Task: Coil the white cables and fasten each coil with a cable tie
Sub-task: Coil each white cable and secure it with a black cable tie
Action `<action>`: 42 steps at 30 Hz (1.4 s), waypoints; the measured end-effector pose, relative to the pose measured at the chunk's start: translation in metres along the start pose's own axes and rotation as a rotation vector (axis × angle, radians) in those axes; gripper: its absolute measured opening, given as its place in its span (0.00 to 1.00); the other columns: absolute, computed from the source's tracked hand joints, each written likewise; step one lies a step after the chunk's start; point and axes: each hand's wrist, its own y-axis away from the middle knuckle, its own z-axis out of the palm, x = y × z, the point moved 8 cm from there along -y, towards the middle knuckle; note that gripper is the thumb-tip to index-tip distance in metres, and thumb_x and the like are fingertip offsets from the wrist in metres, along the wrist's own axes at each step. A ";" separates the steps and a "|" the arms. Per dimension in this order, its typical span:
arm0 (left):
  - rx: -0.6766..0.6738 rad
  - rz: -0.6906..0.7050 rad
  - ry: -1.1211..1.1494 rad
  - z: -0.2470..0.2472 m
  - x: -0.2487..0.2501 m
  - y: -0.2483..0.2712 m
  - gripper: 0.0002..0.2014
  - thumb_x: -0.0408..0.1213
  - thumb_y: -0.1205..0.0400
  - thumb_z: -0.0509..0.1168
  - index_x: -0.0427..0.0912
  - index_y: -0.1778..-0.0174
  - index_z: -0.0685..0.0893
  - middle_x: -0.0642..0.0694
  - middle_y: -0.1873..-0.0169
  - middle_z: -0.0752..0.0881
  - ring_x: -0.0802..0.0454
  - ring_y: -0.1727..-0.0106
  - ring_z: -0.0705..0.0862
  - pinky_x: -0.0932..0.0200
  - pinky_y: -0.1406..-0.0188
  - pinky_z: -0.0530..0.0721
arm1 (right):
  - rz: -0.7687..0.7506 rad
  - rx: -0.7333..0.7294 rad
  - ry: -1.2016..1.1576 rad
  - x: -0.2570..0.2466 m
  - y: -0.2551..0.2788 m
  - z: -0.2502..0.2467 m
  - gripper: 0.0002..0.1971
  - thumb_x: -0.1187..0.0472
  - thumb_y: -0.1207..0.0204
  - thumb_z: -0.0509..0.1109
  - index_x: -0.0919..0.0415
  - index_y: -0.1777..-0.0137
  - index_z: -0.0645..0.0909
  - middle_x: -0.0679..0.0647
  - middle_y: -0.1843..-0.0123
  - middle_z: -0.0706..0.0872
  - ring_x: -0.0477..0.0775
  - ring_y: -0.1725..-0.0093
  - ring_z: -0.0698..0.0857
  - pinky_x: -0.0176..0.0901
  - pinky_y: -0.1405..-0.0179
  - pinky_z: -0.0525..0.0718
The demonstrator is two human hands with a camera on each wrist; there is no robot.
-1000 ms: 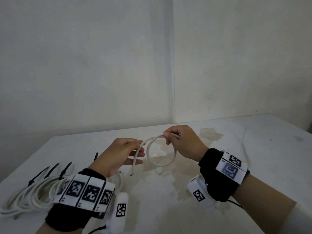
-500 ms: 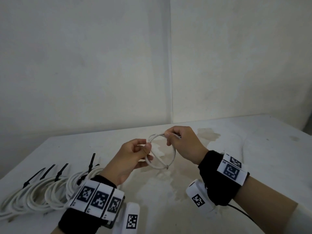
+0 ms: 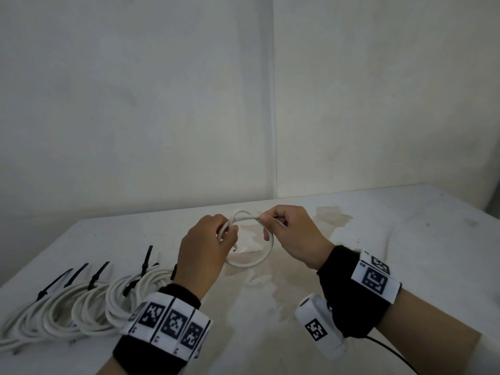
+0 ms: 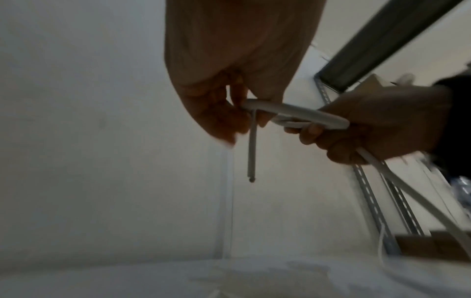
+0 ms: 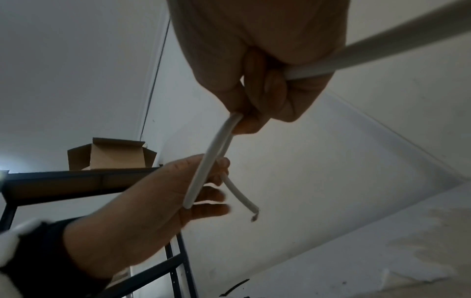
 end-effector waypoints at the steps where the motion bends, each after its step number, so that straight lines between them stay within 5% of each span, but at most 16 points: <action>1: -0.017 -0.018 0.090 0.001 -0.002 0.000 0.10 0.43 0.20 0.65 0.42 0.63 0.80 0.49 0.69 0.80 0.57 0.68 0.76 0.64 0.68 0.73 | 0.001 0.003 -0.016 0.000 0.000 -0.001 0.13 0.63 0.20 0.65 0.59 0.67 0.80 0.47 0.75 0.81 0.37 0.80 0.73 0.23 0.77 0.69; 3: -0.153 -0.146 0.424 0.012 -0.005 0.003 0.07 0.38 0.18 0.63 0.42 0.61 0.79 0.49 0.68 0.82 0.63 0.70 0.77 0.72 0.69 0.73 | -0.008 0.021 -0.015 0.001 0.000 -0.004 0.12 0.63 0.21 0.65 0.57 0.67 0.80 0.46 0.75 0.81 0.37 0.76 0.75 0.23 0.73 0.71; 5: -0.271 -0.281 0.698 0.023 -0.004 0.009 0.06 0.35 0.16 0.59 0.40 0.59 0.77 0.49 0.74 0.83 0.58 0.71 0.82 0.67 0.67 0.78 | -0.015 0.054 0.004 0.003 -0.001 -0.007 0.12 0.62 0.21 0.66 0.55 0.67 0.79 0.45 0.74 0.82 0.38 0.74 0.76 0.24 0.71 0.72; 9: -0.317 -0.291 0.598 0.023 -0.004 0.007 0.10 0.38 0.15 0.56 0.42 0.61 0.77 0.56 0.84 0.72 0.56 0.76 0.73 0.66 0.75 0.70 | -0.027 0.089 0.035 0.007 -0.001 -0.009 0.12 0.62 0.21 0.66 0.55 0.68 0.79 0.46 0.72 0.84 0.41 0.71 0.78 0.26 0.69 0.73; 15: -0.392 -0.374 0.776 0.026 -0.006 0.009 0.17 0.39 0.13 0.51 0.38 0.63 0.80 0.52 0.78 0.72 0.61 0.77 0.75 0.69 0.75 0.70 | -0.078 0.178 0.021 0.004 -0.003 -0.019 0.13 0.63 0.22 0.66 0.55 0.68 0.79 0.45 0.73 0.82 0.39 0.71 0.78 0.24 0.68 0.73; 18: -0.470 -0.544 1.005 0.033 -0.006 0.015 0.21 0.43 0.13 0.48 0.36 0.64 0.79 0.50 0.80 0.75 0.55 0.77 0.79 0.60 0.64 0.76 | -0.061 0.188 0.019 0.009 0.000 -0.018 0.15 0.63 0.22 0.66 0.53 0.70 0.78 0.45 0.73 0.82 0.39 0.70 0.78 0.25 0.66 0.75; 21: -0.434 -0.611 1.099 0.035 -0.007 0.017 0.20 0.42 0.13 0.49 0.36 0.65 0.78 0.50 0.83 0.74 0.54 0.79 0.80 0.55 0.56 0.77 | -0.047 0.199 0.008 0.011 0.000 -0.018 0.16 0.63 0.22 0.66 0.54 0.72 0.78 0.45 0.73 0.82 0.39 0.70 0.78 0.25 0.66 0.75; 26: -0.408 -0.540 0.902 0.030 -0.010 0.014 0.19 0.41 0.12 0.49 0.38 0.66 0.74 0.54 0.84 0.65 0.59 0.83 0.68 0.68 0.73 0.78 | -0.047 0.161 0.064 0.011 -0.003 -0.020 0.14 0.62 0.23 0.68 0.51 0.70 0.79 0.43 0.71 0.83 0.35 0.68 0.79 0.20 0.64 0.73; 33: -0.424 -0.535 0.895 0.030 -0.005 0.014 0.19 0.41 0.13 0.49 0.40 0.69 0.73 0.56 0.86 0.64 0.60 0.85 0.64 0.68 0.76 0.77 | -0.103 0.174 0.147 0.006 -0.009 -0.029 0.15 0.62 0.23 0.68 0.48 0.71 0.77 0.46 0.75 0.79 0.36 0.72 0.77 0.21 0.69 0.71; 38: -0.362 -0.579 1.009 0.028 -0.010 0.009 0.20 0.40 0.13 0.49 0.40 0.71 0.72 0.55 0.85 0.62 0.61 0.86 0.60 0.66 0.78 0.73 | -0.068 -0.024 0.258 0.020 -0.005 -0.013 0.11 0.53 0.19 0.61 0.52 0.62 0.77 0.44 0.75 0.74 0.40 0.76 0.71 0.29 0.72 0.67; 42: -0.194 -0.667 1.153 0.010 -0.033 0.000 0.20 0.40 0.13 0.49 0.40 0.71 0.70 0.55 0.88 0.63 0.62 0.89 0.60 0.71 0.86 0.71 | -0.084 0.009 0.395 0.030 -0.002 -0.026 0.08 0.53 0.17 0.57 0.55 0.52 0.75 0.46 0.74 0.70 0.47 0.75 0.69 0.43 0.69 0.67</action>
